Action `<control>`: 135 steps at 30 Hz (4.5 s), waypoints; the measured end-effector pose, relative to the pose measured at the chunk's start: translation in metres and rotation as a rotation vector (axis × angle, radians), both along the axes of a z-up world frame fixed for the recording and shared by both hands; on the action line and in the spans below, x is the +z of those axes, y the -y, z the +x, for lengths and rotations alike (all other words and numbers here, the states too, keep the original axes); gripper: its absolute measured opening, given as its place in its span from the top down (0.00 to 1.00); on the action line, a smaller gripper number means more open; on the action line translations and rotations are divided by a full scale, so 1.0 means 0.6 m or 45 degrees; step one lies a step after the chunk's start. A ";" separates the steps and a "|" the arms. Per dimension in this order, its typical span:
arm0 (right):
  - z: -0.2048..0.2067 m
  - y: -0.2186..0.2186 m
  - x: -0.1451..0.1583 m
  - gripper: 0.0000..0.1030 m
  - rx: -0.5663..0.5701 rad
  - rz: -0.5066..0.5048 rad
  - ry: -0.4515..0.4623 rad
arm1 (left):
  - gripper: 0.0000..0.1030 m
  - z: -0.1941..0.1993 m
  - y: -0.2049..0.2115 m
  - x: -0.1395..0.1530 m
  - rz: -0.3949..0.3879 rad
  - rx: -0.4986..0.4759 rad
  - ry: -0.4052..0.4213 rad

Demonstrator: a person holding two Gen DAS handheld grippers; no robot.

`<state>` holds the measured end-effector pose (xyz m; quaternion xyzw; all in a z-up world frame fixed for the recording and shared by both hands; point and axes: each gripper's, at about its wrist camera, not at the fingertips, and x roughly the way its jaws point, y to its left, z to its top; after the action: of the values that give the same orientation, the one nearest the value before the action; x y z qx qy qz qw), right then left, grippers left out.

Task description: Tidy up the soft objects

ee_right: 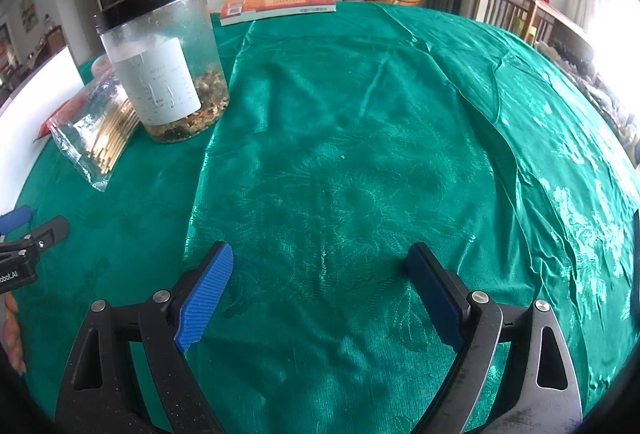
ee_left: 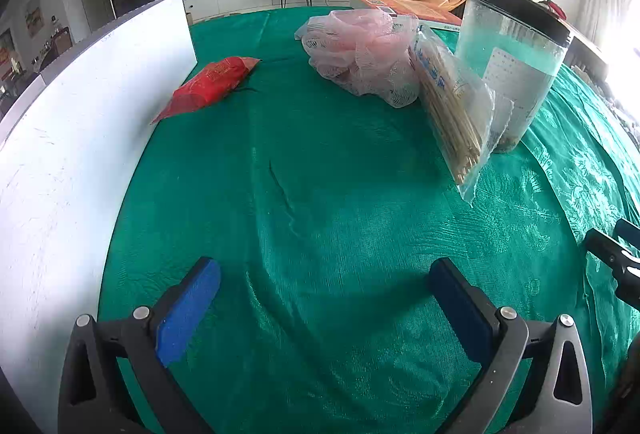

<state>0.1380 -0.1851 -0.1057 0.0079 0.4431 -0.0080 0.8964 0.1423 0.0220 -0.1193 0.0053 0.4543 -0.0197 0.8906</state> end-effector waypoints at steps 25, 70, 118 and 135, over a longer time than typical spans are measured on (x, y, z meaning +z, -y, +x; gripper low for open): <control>-0.002 0.001 0.002 0.12 0.000 0.001 0.000 | 0.00 0.001 -0.001 0.000 0.000 -0.001 0.000; -0.004 -0.007 0.002 0.12 0.033 0.001 0.003 | 0.00 0.002 -0.001 0.000 0.000 -0.001 -0.001; 0.200 -0.299 0.013 0.16 0.427 0.218 -0.119 | 0.66 -0.076 -0.102 0.106 -0.290 0.097 -0.034; 0.005 0.020 0.093 0.71 0.164 0.289 0.014 | 0.12 -0.081 -0.054 0.035 -0.168 0.082 0.010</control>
<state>0.1413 -0.1973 -0.0498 0.0807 0.4358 0.0999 0.8908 0.0938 0.0546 -0.0984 -0.0679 0.4484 -0.0210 0.8910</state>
